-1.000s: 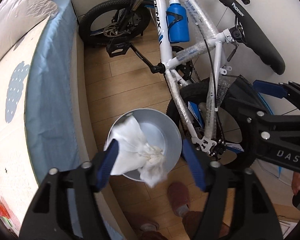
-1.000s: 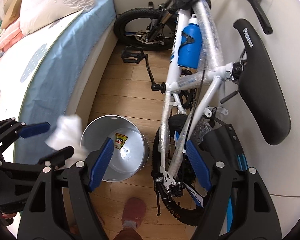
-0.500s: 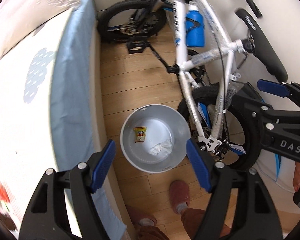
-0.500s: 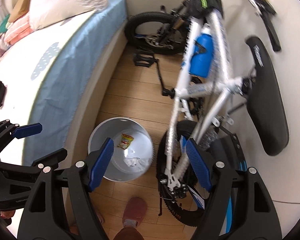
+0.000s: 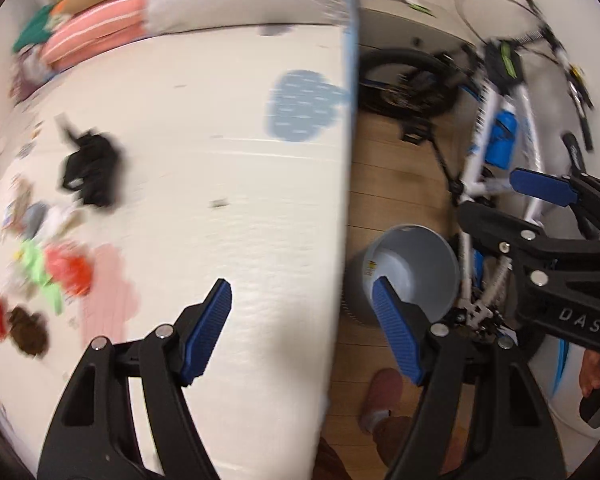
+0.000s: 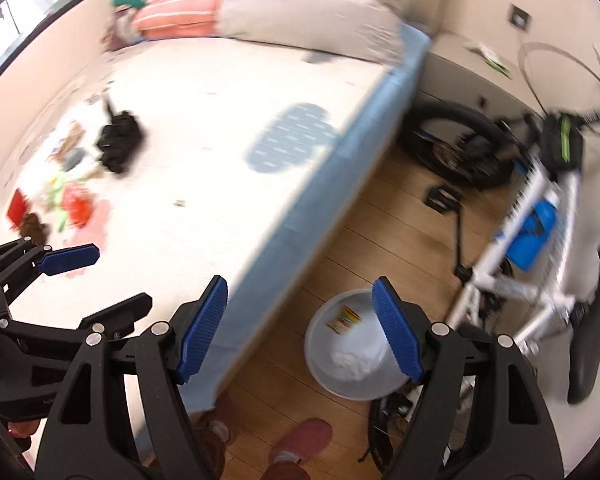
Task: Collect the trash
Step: 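Move both open tools back over the bed toward the trash, then grasp the brown cloth with the left tool while the right tool grasps the orange bag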
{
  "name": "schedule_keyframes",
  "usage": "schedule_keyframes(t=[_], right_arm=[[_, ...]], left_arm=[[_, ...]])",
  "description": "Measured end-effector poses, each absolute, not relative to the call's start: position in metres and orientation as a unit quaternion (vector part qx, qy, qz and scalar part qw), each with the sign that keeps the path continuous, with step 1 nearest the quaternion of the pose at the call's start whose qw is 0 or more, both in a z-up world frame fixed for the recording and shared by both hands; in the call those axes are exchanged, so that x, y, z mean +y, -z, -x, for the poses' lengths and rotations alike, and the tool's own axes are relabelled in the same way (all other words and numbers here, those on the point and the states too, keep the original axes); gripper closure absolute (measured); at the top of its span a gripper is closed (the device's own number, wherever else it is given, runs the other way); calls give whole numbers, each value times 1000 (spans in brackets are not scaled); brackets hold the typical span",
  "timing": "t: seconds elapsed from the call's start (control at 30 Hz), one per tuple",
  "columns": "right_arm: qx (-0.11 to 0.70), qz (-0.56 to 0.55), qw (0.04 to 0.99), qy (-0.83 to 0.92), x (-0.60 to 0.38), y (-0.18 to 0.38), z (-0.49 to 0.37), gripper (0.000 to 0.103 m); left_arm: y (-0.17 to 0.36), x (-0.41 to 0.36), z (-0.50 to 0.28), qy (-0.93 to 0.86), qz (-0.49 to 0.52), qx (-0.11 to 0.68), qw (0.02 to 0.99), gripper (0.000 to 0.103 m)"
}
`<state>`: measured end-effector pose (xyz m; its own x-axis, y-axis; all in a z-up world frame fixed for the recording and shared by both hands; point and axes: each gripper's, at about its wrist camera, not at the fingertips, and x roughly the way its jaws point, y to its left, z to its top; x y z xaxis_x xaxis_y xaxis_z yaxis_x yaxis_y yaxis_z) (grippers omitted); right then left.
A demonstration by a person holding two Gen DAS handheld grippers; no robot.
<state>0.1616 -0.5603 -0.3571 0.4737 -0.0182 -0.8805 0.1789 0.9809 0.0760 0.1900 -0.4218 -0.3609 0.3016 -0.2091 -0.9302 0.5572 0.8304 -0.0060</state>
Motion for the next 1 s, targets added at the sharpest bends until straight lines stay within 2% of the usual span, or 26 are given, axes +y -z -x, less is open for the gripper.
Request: schedule_keyframes(t=[0.47,0.77,1.0], right_arm=[[455,22,879,-137,-323,266,-258,31],[442,62,878,-174,-230,246,-298,31],[450,79,871,-182,-197,269,-330,31]], left_arm=[[279,-176,-234,11,-59,525,849,30],[264,-93,-259,-16,-30,516,856,30],[288,-65,-280,-18,-22,520,854,30]])
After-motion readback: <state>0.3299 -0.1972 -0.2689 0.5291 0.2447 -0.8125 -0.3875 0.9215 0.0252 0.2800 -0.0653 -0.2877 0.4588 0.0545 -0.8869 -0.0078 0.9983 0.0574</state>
